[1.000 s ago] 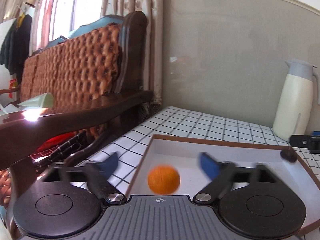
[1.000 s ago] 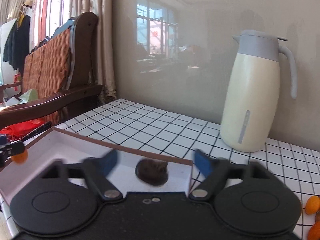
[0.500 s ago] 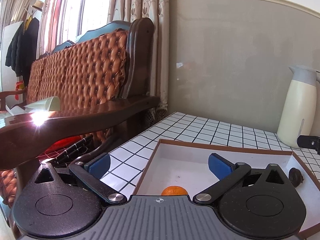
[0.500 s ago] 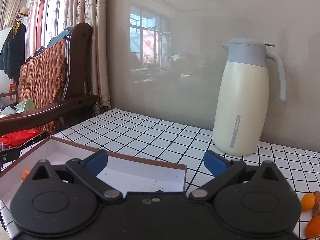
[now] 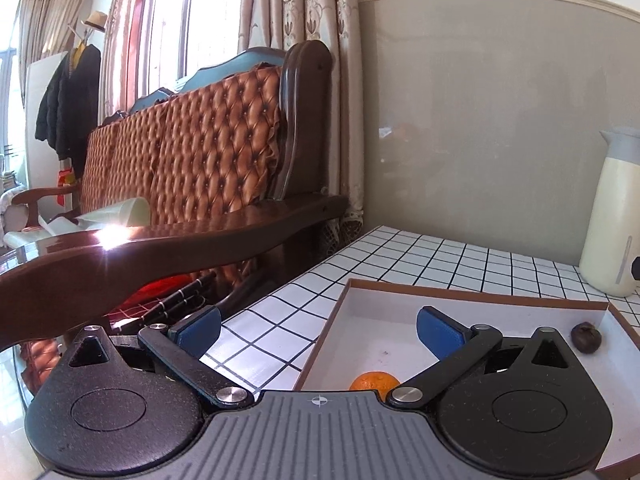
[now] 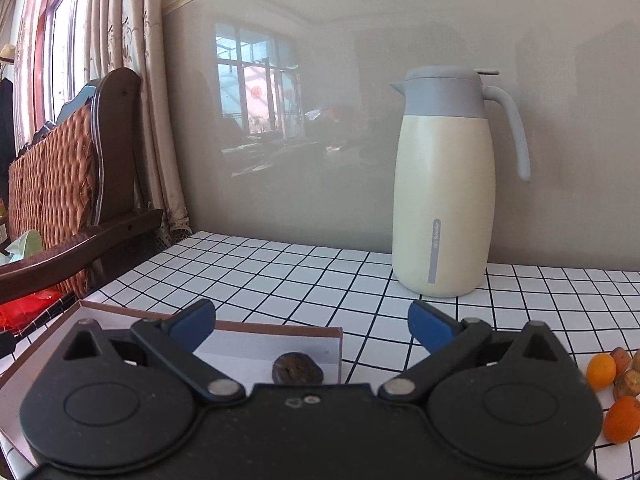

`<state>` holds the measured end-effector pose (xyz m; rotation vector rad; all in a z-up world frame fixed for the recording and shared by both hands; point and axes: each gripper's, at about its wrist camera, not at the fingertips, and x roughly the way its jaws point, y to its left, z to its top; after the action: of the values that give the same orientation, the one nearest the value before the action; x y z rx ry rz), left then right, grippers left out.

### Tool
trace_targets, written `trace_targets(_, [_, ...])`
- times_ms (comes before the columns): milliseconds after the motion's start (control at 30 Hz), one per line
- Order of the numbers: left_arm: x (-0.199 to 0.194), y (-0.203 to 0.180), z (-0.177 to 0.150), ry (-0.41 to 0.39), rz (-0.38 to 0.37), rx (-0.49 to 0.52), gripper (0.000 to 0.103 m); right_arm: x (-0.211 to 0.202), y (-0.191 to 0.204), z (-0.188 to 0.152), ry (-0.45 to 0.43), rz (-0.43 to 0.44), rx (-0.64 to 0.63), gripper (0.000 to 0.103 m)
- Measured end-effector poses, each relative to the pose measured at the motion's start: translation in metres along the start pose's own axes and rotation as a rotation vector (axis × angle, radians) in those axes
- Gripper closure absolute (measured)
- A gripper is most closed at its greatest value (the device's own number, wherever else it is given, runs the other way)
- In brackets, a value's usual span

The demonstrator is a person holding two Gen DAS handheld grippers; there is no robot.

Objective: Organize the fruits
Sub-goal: 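Withdraw both grippers from the tray back toward the fruit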

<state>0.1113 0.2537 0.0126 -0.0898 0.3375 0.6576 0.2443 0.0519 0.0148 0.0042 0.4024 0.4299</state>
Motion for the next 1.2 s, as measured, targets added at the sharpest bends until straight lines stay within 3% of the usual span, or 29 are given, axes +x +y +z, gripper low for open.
trace_targets(367, [-0.018,-0.003,0.009,-0.002,-0.106,-0.002,0.000,-0.014,-0.001,-0.002,0.034,0.047,-0.022,0.006])
trace_targets(600, [-0.040,-0.010,0.002,-0.005,-0.143,0.000,0.000,-0.052,-0.010,-0.009,-0.017,0.029,-0.049,0.007])
trace_targets(767, [-0.063,-0.028,-0.010,-0.006,-0.195,0.056,0.000,-0.085,-0.022,-0.017,-0.051,0.019,-0.051,0.008])
trace_targets(933, [-0.088,-0.037,-0.020,0.004,-0.250,0.043,0.000,-0.111,-0.035,-0.028,-0.065,0.003,-0.058,0.009])
trace_targets(1200, [-0.105,-0.081,-0.030,-0.016,-0.307,0.141,0.000,-0.139,-0.062,-0.057,-0.021,-0.125,-0.142,0.010])
